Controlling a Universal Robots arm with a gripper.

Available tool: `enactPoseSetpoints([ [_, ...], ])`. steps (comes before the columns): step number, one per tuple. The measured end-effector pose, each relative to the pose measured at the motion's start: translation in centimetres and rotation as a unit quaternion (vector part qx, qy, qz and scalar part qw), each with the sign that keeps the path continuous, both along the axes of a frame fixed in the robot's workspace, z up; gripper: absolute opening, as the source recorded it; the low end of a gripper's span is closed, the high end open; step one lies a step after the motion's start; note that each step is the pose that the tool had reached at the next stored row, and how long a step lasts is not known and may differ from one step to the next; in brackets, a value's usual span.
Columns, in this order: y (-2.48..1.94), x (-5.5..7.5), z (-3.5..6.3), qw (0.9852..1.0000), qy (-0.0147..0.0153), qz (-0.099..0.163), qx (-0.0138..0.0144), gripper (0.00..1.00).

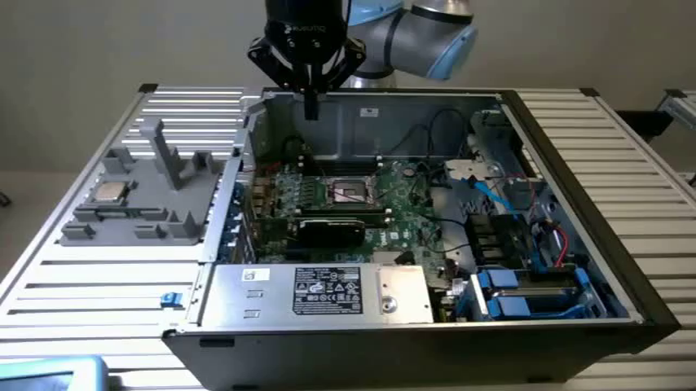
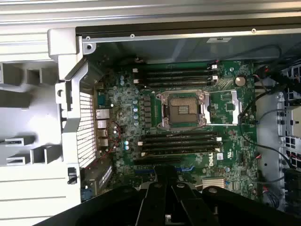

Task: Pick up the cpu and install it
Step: 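Reach for the cpu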

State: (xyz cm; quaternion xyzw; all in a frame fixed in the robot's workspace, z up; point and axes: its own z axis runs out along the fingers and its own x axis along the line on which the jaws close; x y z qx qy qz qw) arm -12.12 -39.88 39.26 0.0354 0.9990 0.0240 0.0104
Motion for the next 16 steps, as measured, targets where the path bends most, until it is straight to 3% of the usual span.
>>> enactPoseSetpoints([
  [14, 0.0, -0.01, 0.0, 1.0, 0.0, 0.0, 0.0, 0.11],
  [16, 0.0, -0.49, 0.01, 1.0, 0.0, 0.0, -0.0001, 0.11],
])
